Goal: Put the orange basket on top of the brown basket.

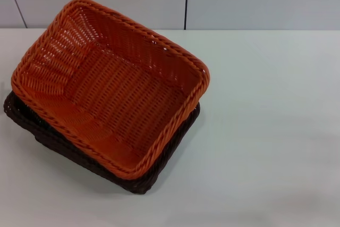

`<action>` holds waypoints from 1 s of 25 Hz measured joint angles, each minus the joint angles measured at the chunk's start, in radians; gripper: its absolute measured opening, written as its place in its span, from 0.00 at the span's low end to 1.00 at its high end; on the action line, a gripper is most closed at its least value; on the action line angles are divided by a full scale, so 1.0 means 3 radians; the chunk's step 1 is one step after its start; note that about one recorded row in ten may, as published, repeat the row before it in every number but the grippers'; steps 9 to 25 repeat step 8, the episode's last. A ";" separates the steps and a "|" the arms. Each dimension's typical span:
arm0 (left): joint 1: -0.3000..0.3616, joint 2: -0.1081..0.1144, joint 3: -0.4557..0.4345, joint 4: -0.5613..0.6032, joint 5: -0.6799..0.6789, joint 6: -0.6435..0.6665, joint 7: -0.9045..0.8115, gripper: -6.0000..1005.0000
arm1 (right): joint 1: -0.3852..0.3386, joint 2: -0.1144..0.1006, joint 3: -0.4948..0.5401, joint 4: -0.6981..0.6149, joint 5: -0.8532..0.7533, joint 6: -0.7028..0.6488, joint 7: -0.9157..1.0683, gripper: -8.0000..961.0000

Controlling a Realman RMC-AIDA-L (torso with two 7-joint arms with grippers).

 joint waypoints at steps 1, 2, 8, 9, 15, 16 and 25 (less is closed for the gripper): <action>0.0004 0.0001 -0.0002 0.0030 -0.0003 0.0119 -0.0001 0.80 | 0.0017 -0.0001 0.0005 0.0102 0.0092 0.0019 0.0080 0.57; 0.0004 0.0001 -0.0002 0.0048 -0.0003 0.0166 -0.0001 0.80 | 0.0036 -0.0002 0.0009 0.0177 0.0158 0.0035 0.0119 0.57; 0.0006 0.0002 -0.0010 0.0084 -0.0003 0.0228 -0.0001 0.80 | 0.0076 -0.0002 -0.0006 0.0399 0.0293 0.0158 0.0138 0.57; 0.0006 0.0002 -0.0010 0.0084 -0.0003 0.0228 -0.0001 0.80 | 0.0076 -0.0002 -0.0006 0.0399 0.0293 0.0158 0.0138 0.57; 0.0006 0.0002 -0.0010 0.0084 -0.0003 0.0228 -0.0001 0.80 | 0.0076 -0.0002 -0.0006 0.0399 0.0293 0.0158 0.0138 0.57; 0.0006 0.0002 -0.0010 0.0084 -0.0003 0.0228 -0.0001 0.80 | 0.0076 -0.0002 -0.0006 0.0399 0.0293 0.0158 0.0138 0.57; 0.0006 0.0002 -0.0010 0.0084 -0.0003 0.0228 -0.0001 0.80 | 0.0076 -0.0002 -0.0006 0.0399 0.0293 0.0158 0.0138 0.57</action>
